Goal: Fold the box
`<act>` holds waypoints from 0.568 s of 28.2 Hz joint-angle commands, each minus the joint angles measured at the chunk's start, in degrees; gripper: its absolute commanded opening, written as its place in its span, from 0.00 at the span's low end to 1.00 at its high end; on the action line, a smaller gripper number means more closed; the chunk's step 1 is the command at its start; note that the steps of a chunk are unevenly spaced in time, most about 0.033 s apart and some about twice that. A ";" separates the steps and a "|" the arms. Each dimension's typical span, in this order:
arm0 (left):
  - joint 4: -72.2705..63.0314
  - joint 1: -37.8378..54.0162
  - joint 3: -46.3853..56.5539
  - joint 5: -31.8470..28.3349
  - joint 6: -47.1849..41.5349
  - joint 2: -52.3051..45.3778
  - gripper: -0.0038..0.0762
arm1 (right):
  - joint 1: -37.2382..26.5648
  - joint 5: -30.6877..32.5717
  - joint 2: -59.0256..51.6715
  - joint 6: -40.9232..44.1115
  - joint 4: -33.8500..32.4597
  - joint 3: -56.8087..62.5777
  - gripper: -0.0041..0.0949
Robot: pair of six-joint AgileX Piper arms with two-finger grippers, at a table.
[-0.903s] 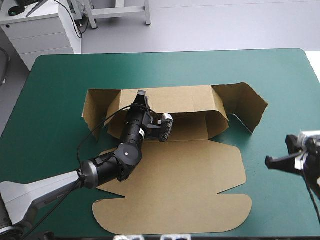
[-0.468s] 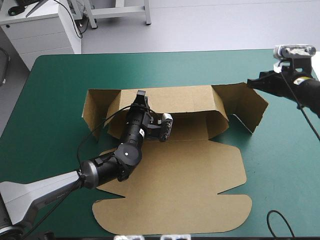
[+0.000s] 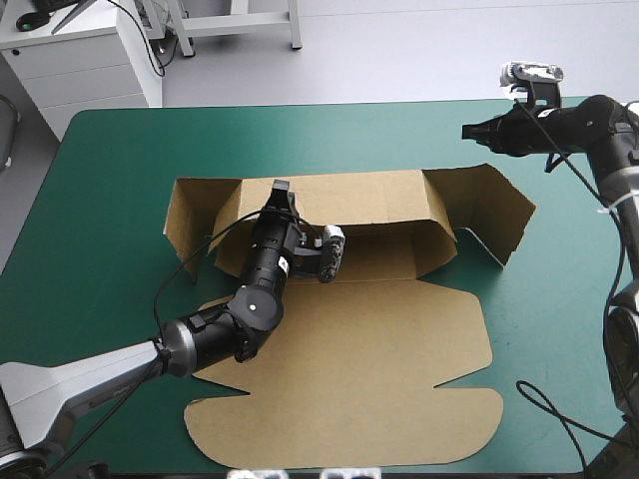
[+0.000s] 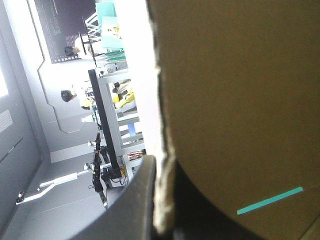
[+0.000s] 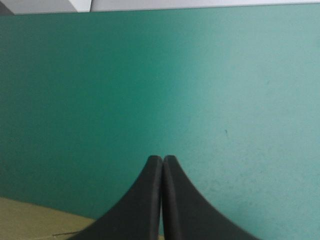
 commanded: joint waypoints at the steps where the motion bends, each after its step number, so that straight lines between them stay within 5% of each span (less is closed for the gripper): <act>1: 2.62 0.13 -1.30 0.99 -0.99 -1.39 0.04 | 0.56 2.45 -1.43 -0.48 1.92 -2.87 0.02; 13: 2.62 0.13 -1.30 0.98 -0.99 -1.39 0.04 | 0.82 23.19 -1.57 1.60 0.00 -2.96 0.02; 16: 2.62 0.13 -1.30 0.98 -0.99 -1.39 0.04 | 1.02 23.73 -2.58 4.40 -2.22 -2.96 0.02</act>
